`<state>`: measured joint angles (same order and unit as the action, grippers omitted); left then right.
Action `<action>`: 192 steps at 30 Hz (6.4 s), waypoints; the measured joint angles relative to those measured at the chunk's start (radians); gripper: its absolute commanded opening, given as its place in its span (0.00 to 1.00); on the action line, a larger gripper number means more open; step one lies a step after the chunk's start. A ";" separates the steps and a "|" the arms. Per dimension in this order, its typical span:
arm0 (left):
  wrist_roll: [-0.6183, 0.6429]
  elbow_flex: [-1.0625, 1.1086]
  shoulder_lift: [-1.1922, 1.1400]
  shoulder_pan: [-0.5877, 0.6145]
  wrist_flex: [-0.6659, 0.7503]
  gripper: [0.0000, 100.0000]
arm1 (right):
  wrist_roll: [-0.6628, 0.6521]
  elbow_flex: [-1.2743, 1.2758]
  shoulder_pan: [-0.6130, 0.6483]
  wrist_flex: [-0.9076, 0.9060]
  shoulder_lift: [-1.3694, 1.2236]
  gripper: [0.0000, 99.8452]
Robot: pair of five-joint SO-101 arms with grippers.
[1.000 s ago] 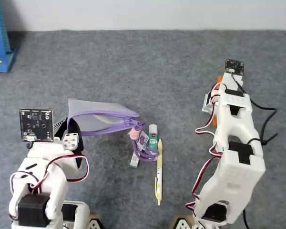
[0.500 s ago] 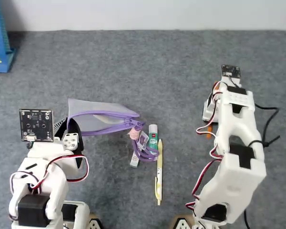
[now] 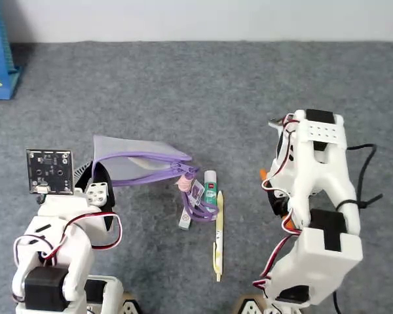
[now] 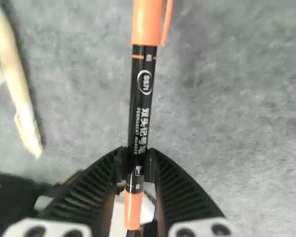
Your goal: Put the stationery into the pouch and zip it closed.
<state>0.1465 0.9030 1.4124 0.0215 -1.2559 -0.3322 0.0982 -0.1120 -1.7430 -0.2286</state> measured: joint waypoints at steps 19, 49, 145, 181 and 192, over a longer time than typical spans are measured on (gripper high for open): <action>0.000 0.000 0.000 0.000 -0.002 0.01 | -0.035 0.000 0.120 0.150 0.008 0.19; 0.000 0.000 0.000 0.000 -0.002 0.01 | -0.037 0.006 0.176 0.210 0.021 0.01; 0.000 0.018 0.003 0.002 -0.002 0.01 | 0.560 0.586 0.473 0.419 1.074 0.22; 0.000 0.018 0.002 0.002 -0.002 0.01 | 0.707 0.583 0.528 0.816 0.227 0.00; 0.000 0.018 0.002 0.002 -0.002 0.01 | 0.637 0.585 0.462 0.697 0.330 0.01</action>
<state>0.1465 0.9214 1.4139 0.0230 -1.2574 0.3046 0.6828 0.3498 -1.0464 0.1013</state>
